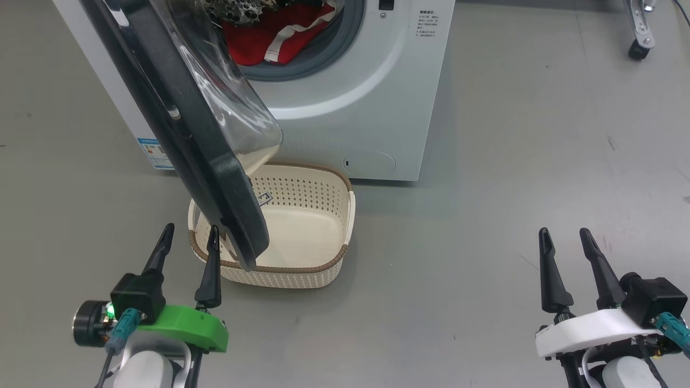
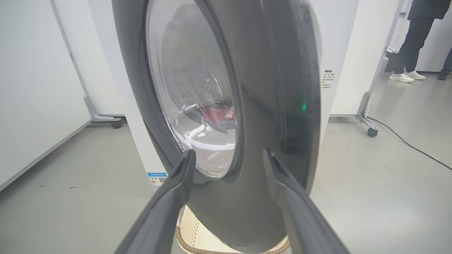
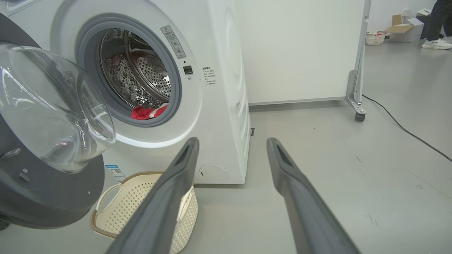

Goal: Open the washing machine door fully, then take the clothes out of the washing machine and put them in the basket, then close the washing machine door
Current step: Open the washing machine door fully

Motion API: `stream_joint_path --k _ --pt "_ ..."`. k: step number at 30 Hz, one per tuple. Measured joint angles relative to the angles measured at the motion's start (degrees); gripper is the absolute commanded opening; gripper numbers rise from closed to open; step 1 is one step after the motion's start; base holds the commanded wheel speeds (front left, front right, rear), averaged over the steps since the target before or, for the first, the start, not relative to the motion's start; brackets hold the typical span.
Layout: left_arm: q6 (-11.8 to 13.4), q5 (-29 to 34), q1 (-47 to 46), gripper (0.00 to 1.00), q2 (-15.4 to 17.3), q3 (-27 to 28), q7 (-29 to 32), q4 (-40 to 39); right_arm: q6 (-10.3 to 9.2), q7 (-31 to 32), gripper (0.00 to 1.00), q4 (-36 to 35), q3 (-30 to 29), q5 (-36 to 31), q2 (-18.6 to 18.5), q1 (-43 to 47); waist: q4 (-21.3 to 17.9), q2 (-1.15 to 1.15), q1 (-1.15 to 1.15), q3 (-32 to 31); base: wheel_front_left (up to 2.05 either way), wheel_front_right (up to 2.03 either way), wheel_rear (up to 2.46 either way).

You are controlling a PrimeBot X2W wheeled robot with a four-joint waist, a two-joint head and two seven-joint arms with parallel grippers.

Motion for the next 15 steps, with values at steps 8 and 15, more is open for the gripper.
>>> stream_joint_path --k 8,15 --pt "0.0 -0.02 0.0 1.0 0.0 -0.01 -0.01 -0.01 1.0 0.0 1.0 0.02 -0.78 -0.75 0.71 1.0 0.14 0.0 0.0 -0.15 0.0 0.0 0.0" --pt "0.0 -0.03 0.0 1.0 0.0 -0.05 0.0 -0.01 1.47 0.0 1.0 0.04 -1.35 -1.24 1.19 1.01 0.23 0.0 0.0 -0.12 0.0 0.0 0.0"
